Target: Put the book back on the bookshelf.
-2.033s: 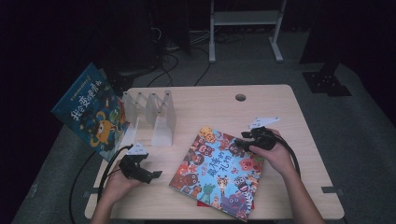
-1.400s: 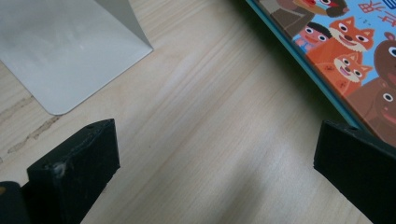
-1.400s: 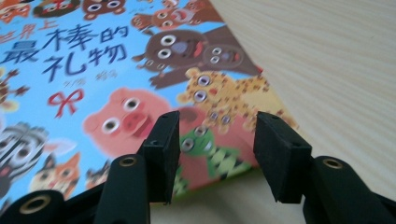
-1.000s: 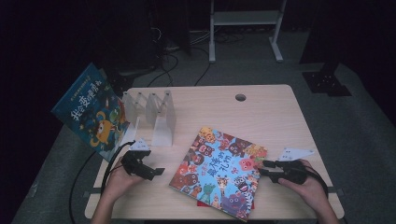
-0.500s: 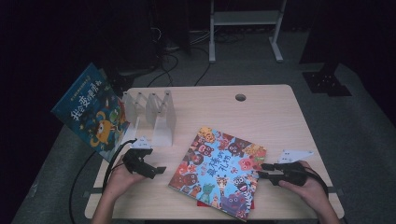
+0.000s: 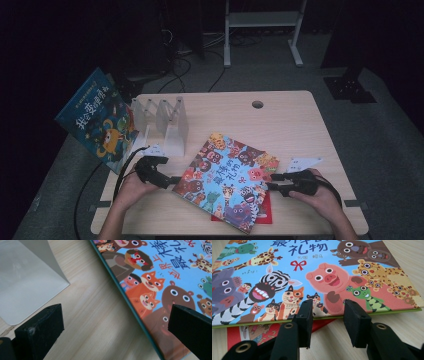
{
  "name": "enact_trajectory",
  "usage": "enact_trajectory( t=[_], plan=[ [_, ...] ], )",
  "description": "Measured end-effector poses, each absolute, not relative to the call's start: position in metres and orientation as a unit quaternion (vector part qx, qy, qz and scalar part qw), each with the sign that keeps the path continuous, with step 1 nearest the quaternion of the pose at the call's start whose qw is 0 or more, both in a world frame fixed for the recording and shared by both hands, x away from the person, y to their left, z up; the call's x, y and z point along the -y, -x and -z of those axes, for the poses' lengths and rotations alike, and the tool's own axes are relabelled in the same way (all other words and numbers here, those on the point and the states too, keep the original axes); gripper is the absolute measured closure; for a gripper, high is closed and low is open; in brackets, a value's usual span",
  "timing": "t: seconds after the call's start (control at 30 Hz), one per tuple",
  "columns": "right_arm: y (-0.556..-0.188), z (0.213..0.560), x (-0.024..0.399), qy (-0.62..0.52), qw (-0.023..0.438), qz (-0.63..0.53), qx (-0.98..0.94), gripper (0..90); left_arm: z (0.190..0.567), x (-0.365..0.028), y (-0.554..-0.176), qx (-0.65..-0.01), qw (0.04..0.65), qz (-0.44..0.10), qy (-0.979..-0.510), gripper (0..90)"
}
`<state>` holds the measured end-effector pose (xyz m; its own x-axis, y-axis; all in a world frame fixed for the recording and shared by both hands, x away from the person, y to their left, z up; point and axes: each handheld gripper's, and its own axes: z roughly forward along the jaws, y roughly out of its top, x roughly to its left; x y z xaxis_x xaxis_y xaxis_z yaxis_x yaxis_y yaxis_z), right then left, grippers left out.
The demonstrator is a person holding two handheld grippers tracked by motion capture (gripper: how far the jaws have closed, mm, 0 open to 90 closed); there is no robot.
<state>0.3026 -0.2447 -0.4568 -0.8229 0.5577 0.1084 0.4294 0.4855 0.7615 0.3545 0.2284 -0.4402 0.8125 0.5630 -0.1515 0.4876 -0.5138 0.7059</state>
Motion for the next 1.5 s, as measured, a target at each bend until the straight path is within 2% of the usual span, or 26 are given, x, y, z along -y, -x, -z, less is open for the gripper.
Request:
enact_trajectory(
  t=[0.33, 1.0, 1.5],
  plan=[
    [-0.310, 0.456, 0.233, -0.276, 0.078, -0.413, -0.864, 57.9, 0.440, -0.216, -0.371, -0.298, 0.408, -0.032, -0.862, 0.0],
    [-0.313, 0.458, 0.221, -0.266, 0.078, -0.399, -0.874, 56.8, 0.452, -0.190, -0.385, -0.287, 0.369, -0.007, -0.884, 0.0],
    [-0.311, 0.458, 0.220, -0.264, 0.079, -0.400, -0.874, 52.9, 0.456, -0.179, -0.385, -0.283, 0.370, 0.016, -0.885, 0.0]
  ],
)
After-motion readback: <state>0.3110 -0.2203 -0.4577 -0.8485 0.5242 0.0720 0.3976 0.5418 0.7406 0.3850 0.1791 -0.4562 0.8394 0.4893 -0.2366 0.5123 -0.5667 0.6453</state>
